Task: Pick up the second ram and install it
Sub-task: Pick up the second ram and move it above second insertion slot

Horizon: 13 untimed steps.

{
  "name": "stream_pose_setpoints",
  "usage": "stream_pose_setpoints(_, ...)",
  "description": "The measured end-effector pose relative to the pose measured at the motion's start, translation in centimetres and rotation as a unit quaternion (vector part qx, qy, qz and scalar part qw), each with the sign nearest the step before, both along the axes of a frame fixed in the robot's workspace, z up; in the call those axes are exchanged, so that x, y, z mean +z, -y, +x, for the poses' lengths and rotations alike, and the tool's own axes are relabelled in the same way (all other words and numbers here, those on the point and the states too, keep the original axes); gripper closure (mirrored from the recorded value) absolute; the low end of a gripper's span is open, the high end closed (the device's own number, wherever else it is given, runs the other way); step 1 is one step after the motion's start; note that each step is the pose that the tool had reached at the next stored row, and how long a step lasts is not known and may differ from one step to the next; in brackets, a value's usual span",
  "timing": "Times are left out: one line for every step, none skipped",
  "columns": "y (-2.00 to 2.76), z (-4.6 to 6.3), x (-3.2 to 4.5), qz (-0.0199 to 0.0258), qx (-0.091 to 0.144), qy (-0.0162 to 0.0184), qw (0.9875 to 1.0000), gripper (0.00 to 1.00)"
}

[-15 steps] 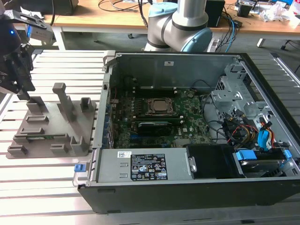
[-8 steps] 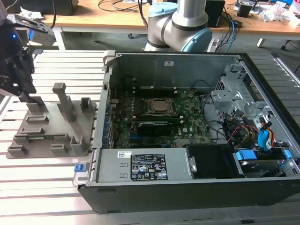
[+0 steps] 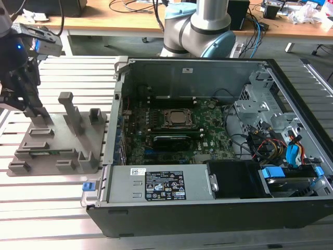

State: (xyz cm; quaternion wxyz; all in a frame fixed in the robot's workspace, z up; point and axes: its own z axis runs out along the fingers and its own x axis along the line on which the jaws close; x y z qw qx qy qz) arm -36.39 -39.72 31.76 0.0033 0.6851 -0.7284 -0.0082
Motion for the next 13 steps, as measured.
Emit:
stream_pose_setpoints(0.0, 0.0, -0.08, 0.0, 0.0, 0.0, 1.0, 0.64)
stream_pose_setpoints(0.0, 0.0, -0.16, 0.0, 0.0, 0.0, 1.0, 0.64)
stream_pose_setpoints(0.0, 0.0, -0.28, 0.0, 0.0, 0.0, 1.0, 0.64)
stream_pose_setpoints(0.0, 0.0, -0.36, 0.0, 0.0, 0.0, 1.0, 0.64)
stream_pose_setpoints(0.0, 0.0, -0.44, 0.0, 0.0, 0.0, 1.0, 0.64)
stream_pose_setpoints(0.0, 0.0, -0.62, 0.0, 0.0, 0.0, 1.0, 0.64)
stream_pose_setpoints(0.0, 0.0, -0.8, 0.0, 0.0, 0.0, 1.0, 0.64)
stream_pose_setpoints(0.0, 0.0, -1.01, 0.0, 0.0, 0.0, 1.0, 0.64)
stream_pose_setpoints(0.0, 0.0, -1.23, 0.0, 0.0, 0.0, 1.0, 0.64)
stream_pose_setpoints(0.0, 0.0, -1.38, 0.0, 0.0, 0.0, 1.0, 0.64)
stream_pose_setpoints(0.0, 0.0, -1.6, 0.0, 0.0, 0.0, 1.0, 0.64)
stream_pose_setpoints(0.0, 0.0, -1.76, 0.0, 0.0, 0.0, 1.0, 0.64)
stream_pose_setpoints(0.0, 0.0, -1.93, 0.0, 0.0, 0.0, 1.0, 0.64)
